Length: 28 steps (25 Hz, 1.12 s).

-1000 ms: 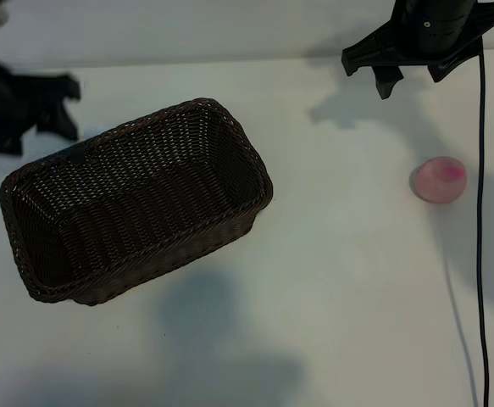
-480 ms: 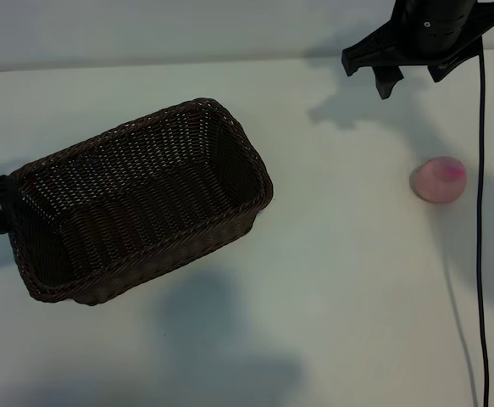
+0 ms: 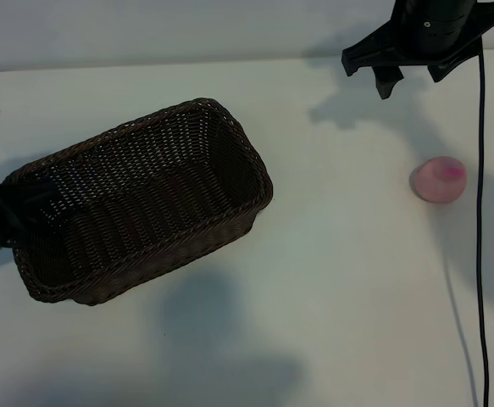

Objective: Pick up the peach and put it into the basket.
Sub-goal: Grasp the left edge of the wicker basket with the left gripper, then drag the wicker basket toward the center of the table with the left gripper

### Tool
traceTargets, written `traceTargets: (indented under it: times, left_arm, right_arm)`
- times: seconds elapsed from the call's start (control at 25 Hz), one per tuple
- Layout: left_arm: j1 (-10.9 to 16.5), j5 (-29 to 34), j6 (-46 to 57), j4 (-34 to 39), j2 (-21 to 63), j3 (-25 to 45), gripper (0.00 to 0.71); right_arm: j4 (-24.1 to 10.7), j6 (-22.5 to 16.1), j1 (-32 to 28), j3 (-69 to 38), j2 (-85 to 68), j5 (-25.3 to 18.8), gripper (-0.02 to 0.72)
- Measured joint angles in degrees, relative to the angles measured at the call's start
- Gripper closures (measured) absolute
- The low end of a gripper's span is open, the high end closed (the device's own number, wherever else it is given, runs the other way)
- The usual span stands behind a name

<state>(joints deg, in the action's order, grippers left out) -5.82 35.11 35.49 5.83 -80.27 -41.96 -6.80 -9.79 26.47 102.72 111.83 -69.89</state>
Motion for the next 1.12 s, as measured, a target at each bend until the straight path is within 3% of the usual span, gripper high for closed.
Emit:
traceTargets:
  times: [0.4, 0.68, 0.76, 0.92, 0.96, 1.12]
  left_arm:
    - [0.0, -7.4, -1.3, -3.4, -9.4, 0.0, 0.121]
    - [0.0, -8.6, -2.2, -5.5, -12.4, 0.0, 0.149]
    - [0.0, -8.8, -2.2, -5.5, -12.4, 0.0, 0.231]
    - [0.0, -8.8, -2.1, -5.8, -12.4, 0.0, 0.538]
    - [0.0, -9.1, -2.1, -6.3, -12.4, 0.0, 0.582]
    - [0.0, -10.0, -2.6, -8.2, -12.4, 0.0, 0.595]
  right_arm:
    - [0.0, 0.1, 0.0, 0.0, 0.0, 0.0, 0.114]
    - [0.2, 0.1, 0.0, 0.0, 0.0, 0.0, 0.114]
    - [0.2, 0.1, 0.0, 0.0, 0.0, 0.0, 0.114]
    - [0.4, 0.2, 0.0, 0.0, 0.0, 0.0, 0.114]
    - [0.5, 0.2, 0.0, 0.0, 0.0, 0.0, 0.114]
    - [0.6, 0.2, 0.0, 0.0, 0.0, 0.0, 0.114]
